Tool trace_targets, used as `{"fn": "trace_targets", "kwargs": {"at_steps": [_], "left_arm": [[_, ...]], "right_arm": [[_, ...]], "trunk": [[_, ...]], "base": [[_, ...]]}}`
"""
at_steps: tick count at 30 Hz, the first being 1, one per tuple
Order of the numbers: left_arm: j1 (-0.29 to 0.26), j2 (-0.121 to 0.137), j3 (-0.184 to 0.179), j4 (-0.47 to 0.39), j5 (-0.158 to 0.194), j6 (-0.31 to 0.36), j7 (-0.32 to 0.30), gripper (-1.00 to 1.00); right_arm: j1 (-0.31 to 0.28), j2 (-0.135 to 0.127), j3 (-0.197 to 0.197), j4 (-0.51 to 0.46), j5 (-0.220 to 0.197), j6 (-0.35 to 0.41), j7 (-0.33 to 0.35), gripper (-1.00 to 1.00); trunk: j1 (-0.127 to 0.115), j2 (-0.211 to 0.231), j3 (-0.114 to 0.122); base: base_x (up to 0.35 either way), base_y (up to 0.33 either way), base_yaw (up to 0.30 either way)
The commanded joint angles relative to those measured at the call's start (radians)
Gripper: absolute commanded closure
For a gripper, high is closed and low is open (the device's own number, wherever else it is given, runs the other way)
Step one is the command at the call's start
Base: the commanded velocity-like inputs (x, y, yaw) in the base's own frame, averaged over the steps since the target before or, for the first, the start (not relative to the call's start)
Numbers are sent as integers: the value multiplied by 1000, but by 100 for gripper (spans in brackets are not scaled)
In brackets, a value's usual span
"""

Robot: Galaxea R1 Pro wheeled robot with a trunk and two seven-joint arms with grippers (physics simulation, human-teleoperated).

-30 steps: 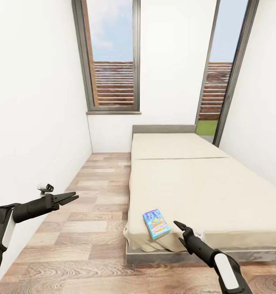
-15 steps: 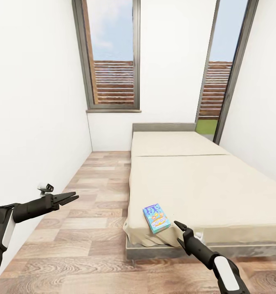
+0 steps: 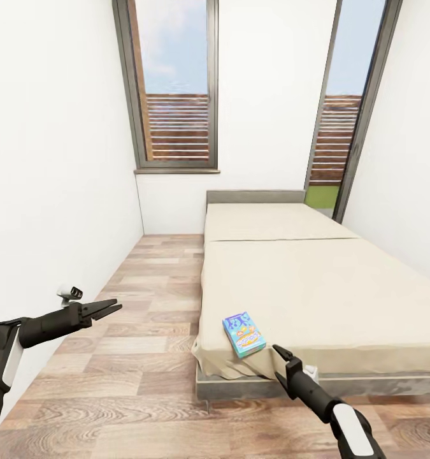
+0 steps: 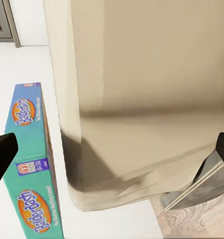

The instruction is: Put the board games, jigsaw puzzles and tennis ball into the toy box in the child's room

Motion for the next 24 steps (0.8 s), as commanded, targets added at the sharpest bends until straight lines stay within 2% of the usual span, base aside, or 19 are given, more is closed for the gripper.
{"fn": "trace_targets", "kwargs": {"at_steps": [1,24], "left_arm": [[0,0,0,0,0,10,-4,-100],[0,0,1,0,5,7,-9,-100]], "right_arm": [[-1,1,-5,1,-2,8,1,-100],[-1,5,2,8,-3,15,3,-100]], "trunk": [[0,0,-1],[0,0,-1]], "base": [[0,0,0],[0,0,0]]}}
